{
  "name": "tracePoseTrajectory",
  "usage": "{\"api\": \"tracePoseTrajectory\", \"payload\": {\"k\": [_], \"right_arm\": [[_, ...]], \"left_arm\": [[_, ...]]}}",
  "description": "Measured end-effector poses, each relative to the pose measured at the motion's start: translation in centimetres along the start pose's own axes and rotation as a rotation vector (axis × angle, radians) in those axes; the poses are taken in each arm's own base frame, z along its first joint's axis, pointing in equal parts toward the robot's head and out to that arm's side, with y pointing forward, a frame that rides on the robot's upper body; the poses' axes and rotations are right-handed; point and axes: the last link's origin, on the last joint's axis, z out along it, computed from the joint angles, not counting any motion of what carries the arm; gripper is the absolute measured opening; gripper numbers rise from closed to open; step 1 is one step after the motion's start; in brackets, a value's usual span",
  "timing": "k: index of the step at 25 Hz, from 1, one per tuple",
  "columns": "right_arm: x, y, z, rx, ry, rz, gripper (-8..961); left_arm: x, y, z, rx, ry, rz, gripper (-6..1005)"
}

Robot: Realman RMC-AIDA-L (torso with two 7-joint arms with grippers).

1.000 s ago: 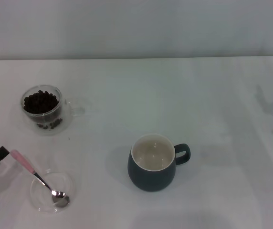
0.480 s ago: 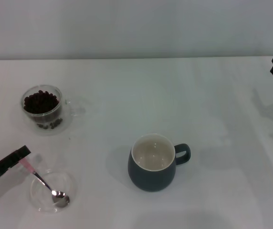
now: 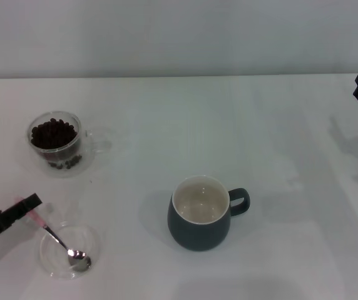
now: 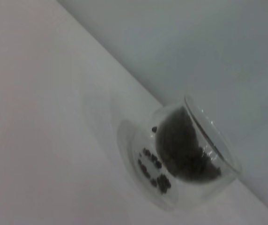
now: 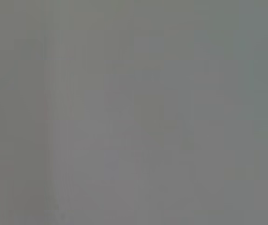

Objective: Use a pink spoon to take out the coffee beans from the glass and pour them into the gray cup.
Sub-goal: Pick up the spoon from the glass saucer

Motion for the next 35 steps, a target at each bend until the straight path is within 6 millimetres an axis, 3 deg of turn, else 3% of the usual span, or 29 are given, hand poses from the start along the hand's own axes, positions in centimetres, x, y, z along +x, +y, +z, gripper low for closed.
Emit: {"api": "tracePoseTrajectory", "payload": {"k": [3,20,35], "right_arm": [[0.0,0.0,0.0,-0.001,0.002,0.0,874],[0.5,-0.4,-0.3,0.012,0.031,-0.004,874],[0.8,-0.5,-0.5,0.018,0.044,-0.005,874]], "left_arm": [[-0.3,0.1,0.4,-0.001,-0.033,0.018,504],[-0.3,1.0,0.1,-0.063,-0.014,0.048,166],[1.1,2.3,-1.1,-0.165,0.078,0.073,133]]}}
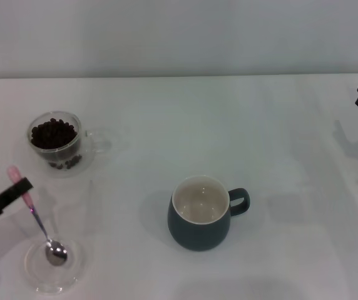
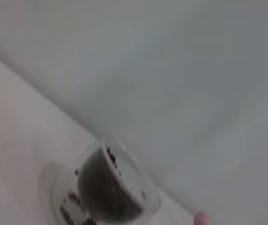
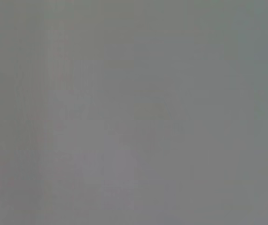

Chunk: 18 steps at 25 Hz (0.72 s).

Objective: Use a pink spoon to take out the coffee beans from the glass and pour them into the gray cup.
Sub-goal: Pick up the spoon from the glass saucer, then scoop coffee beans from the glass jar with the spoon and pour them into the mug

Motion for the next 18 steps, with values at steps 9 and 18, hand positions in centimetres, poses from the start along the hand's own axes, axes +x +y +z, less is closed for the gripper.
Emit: {"api": "tracePoseTrajectory", "payload": {"k": [9,18], "right_arm": [[0.1,-0.1,-0.1,0.006,0.008,0.001,874],[0.2,-0.1,-0.1,0.007,0.014,0.001,874]], "left_arm": [[1.1,0.1,-0.6,-0.009,0.039,0.026,133],[3.8,1.2,0.5,-0.079,0.112,0.066,133]]}}
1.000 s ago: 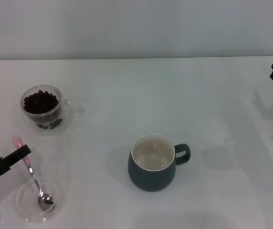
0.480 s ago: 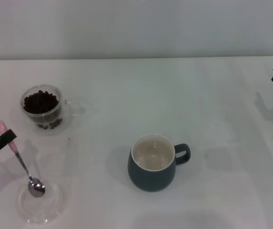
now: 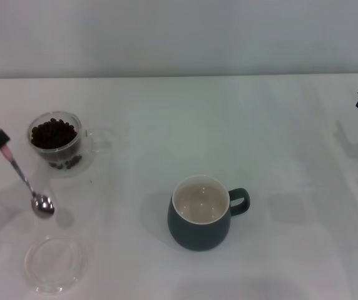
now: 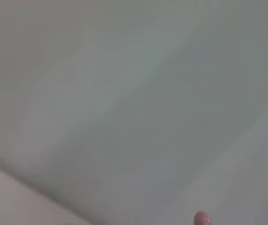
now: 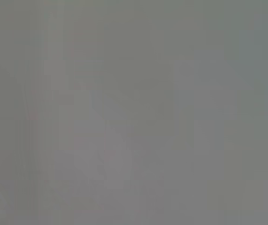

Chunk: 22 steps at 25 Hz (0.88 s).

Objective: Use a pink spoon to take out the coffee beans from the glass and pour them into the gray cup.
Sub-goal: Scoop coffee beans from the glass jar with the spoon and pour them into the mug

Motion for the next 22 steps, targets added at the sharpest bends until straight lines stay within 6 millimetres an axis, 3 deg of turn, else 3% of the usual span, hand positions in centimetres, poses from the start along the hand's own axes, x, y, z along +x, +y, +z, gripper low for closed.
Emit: {"api": "tracePoseTrajectory", "payload": {"k": [5,11,22], "right_arm": [[0.0,0.1,0.1,-0.006,0.003,-0.004,874],[-0.1,0.5,0.9,-0.01,0.013,-0.001,874],[-0.6,1.7,3.6,-0.037,0.054,-0.014,874]], "left_arm": [[2.5,0.4,1.2,-0.026,0.107,0.044,134],[4.8,-0.4,2.4,0.061,0.301,0.06,133],[8.4,-1.4,7.1,0.181,0.314,0.093,132]]}}
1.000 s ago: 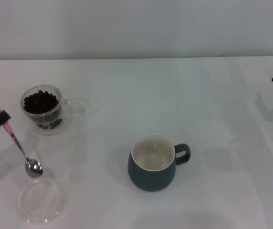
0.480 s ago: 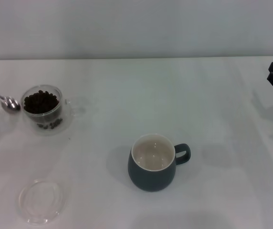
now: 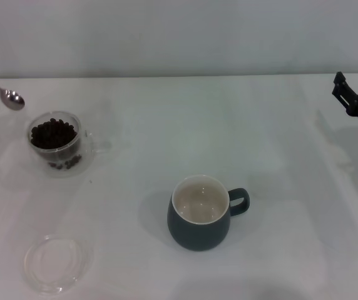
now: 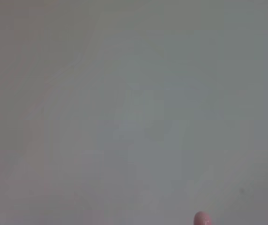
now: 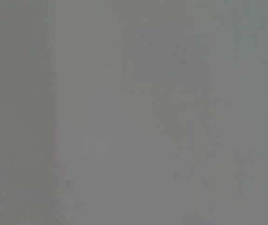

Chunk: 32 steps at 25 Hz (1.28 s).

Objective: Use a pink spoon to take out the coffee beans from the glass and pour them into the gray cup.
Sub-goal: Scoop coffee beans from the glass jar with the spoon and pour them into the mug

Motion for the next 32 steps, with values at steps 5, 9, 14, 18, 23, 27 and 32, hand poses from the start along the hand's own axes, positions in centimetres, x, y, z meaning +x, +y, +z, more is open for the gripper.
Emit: {"api": "tracePoseTrajectory", "payload": {"k": [5,9,14,18,23,27,32], "right_arm": [[-0.4,-0.7,1.0,0.041,0.011,0.006,874],[-0.3,-1.6,1.0,0.071,0.022,-0.001,874],[-0.4,-2.8,0.7,0.134,0.012,0.029,874],[-0.3,-3.3,0.7,0.16,0.019,0.039,874],[-0.3,-3.2,0.9,0.158,0.028,0.039,874],[-0.3,-3.1,0.9,0.158,0.028,0.041,874],[-0.3,-3.1,0.9,0.158,0.027,0.048,874]], "left_arm": [[0.0,0.0,0.8,0.02,0.001,-0.006,134],[-0.5,0.0,0.9,0.033,-0.011,0.006,133],[-1.3,0.3,1.0,0.017,-0.065,0.083,133],[-2.1,0.7,1.6,-0.002,-0.116,0.179,132],[-3.1,1.1,2.4,0.004,-0.148,0.282,133],[-3.9,1.5,2.9,0.001,-0.158,0.35,134],[-5.0,2.1,3.3,-0.024,-0.19,0.392,134]]}}
